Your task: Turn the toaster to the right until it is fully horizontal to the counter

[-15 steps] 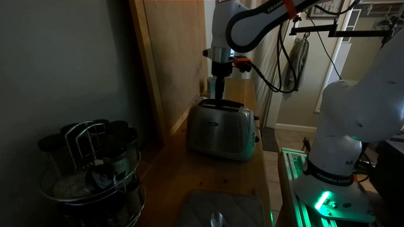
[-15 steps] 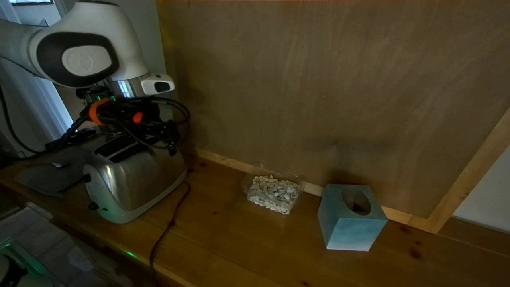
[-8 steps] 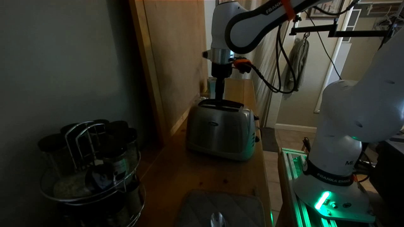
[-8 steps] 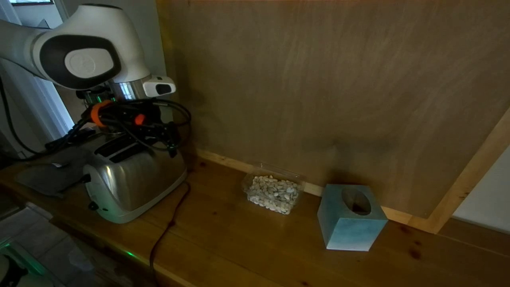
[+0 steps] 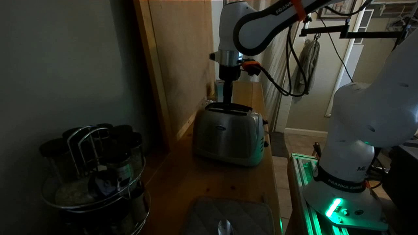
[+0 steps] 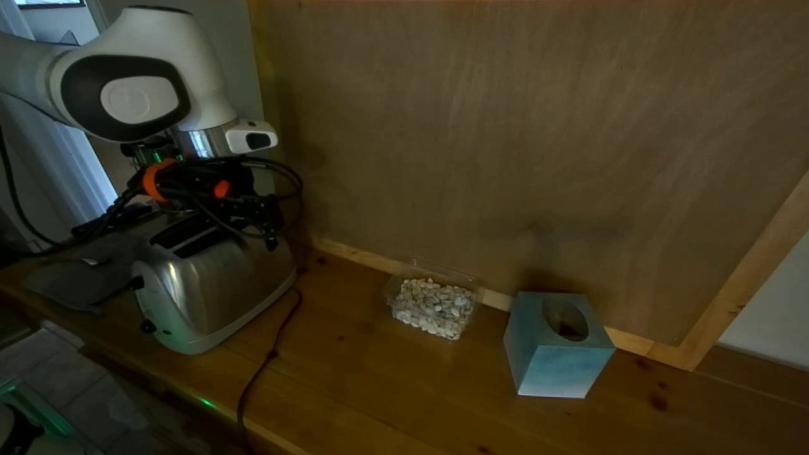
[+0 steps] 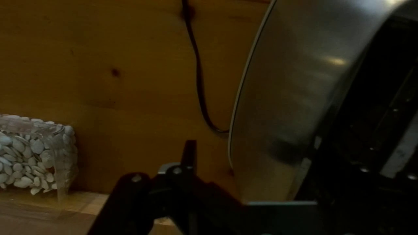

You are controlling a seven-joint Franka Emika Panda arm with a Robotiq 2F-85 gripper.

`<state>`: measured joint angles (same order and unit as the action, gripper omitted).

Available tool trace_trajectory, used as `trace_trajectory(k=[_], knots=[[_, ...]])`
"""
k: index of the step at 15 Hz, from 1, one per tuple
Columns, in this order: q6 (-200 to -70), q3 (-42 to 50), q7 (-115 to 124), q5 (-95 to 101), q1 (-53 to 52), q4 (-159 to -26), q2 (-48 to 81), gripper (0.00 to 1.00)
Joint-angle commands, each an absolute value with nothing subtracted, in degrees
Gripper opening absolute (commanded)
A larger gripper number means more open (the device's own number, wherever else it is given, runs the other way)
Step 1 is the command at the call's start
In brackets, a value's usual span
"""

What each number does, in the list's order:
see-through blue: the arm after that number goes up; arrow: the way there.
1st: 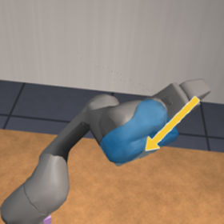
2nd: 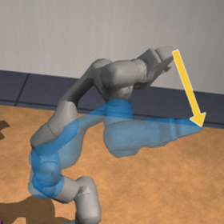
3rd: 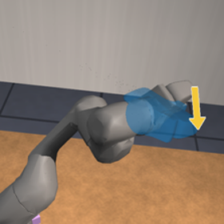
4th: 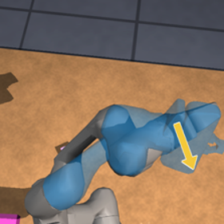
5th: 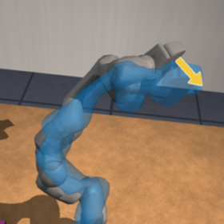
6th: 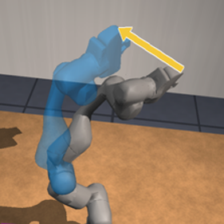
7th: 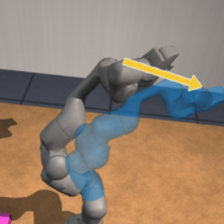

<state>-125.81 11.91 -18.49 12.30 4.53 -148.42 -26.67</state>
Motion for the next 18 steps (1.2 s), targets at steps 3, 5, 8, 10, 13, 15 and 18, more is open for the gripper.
trace_trajectory(k=[3,5,8,10,13,15,18], knots=[[-124.72,12.61,-23.97,9.71,4.25,-150.47,-30.04,0.45],[-124.5,12.63,-24.8,9.14,4.06,-150.78,-30.61,0.31],[-124.29,12.96,-25.37,8.42,3.98,-151.1,-31.24,0.12],[-124.32,13.32,-25.43,8.06,4.03,-151.04,-31.16,0.11],[-124.69,13.77,-27.48,8.13,3.48,-150.82,-31.1,0.09],[-124.14,13.89,-30.86,8.44,2.54,-150.31,-30.93,0.09],[-123.17,14.41,-36.12,8.3,1.3,-149.49,-30.24,0.09]])
